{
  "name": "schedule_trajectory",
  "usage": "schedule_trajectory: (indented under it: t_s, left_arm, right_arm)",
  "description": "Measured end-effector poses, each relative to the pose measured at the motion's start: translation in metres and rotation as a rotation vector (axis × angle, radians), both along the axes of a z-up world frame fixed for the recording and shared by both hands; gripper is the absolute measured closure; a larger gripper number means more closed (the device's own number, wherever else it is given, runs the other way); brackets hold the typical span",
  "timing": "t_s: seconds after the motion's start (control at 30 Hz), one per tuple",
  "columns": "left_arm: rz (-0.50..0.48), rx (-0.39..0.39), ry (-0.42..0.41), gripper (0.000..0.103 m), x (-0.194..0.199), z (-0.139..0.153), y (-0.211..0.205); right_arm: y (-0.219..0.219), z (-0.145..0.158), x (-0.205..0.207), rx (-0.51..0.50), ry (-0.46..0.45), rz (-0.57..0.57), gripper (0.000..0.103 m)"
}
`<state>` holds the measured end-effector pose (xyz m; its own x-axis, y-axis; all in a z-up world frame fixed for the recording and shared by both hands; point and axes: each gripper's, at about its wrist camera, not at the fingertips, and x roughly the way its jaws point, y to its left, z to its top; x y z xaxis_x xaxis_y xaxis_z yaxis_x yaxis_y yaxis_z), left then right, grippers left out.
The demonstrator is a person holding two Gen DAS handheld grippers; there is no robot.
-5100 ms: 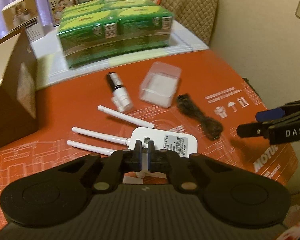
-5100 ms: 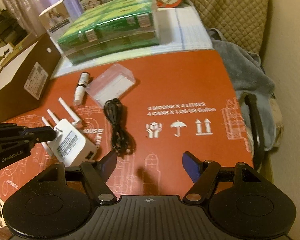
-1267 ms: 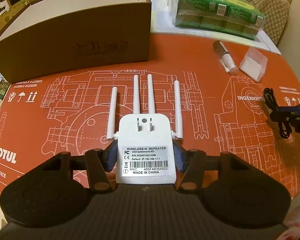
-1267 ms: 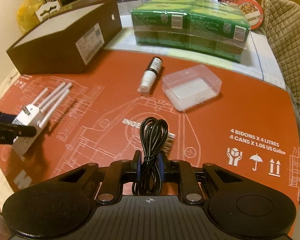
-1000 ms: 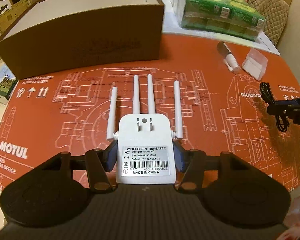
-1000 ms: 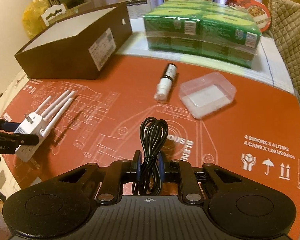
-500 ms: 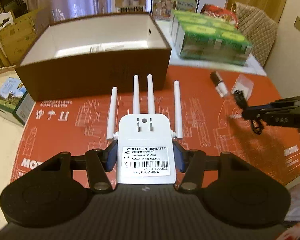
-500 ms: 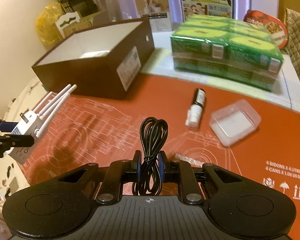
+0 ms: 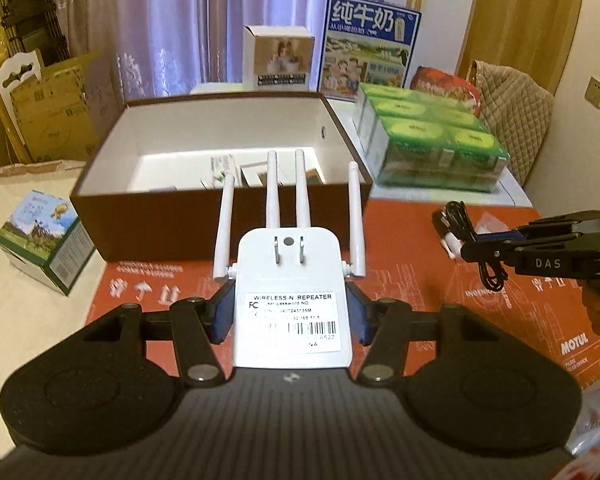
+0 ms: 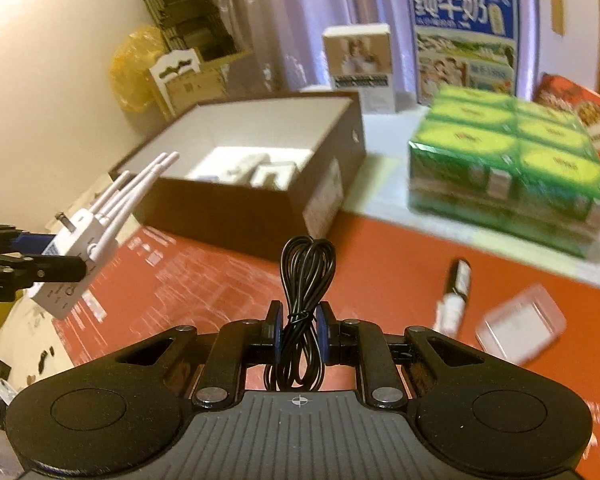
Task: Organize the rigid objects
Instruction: 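Carry the extender with the left gripper while the right gripper carries the cable over the brown box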
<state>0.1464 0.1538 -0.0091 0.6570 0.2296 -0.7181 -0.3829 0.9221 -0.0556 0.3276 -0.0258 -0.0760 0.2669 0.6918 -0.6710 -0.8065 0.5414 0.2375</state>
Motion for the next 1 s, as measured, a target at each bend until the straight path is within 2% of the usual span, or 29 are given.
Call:
schedule_trajectory:
  t_s: [0.37, 0.67, 1.0]
  left_arm:
    - [0.010, 0.070, -0.026, 0.051, 0.019, 0.014, 0.061]
    - [0.009, 0.105, -0.027, 0.051, 0.055, 0.013, 0.124]
    - [-0.007, 0.116, 0.044, 0.051, 0.106, -0.009, 0.186]
  right_arm:
    - [0.070, 0.023, 0.012, 0.062, -0.032, 0.046, 0.089]
    - [0.126, 0.031, 0.043, 0.070, -0.053, 0.006, 0.089]
    - [0.176, 0.020, 0.084, 0.021, -0.031, -0.067, 0.089]
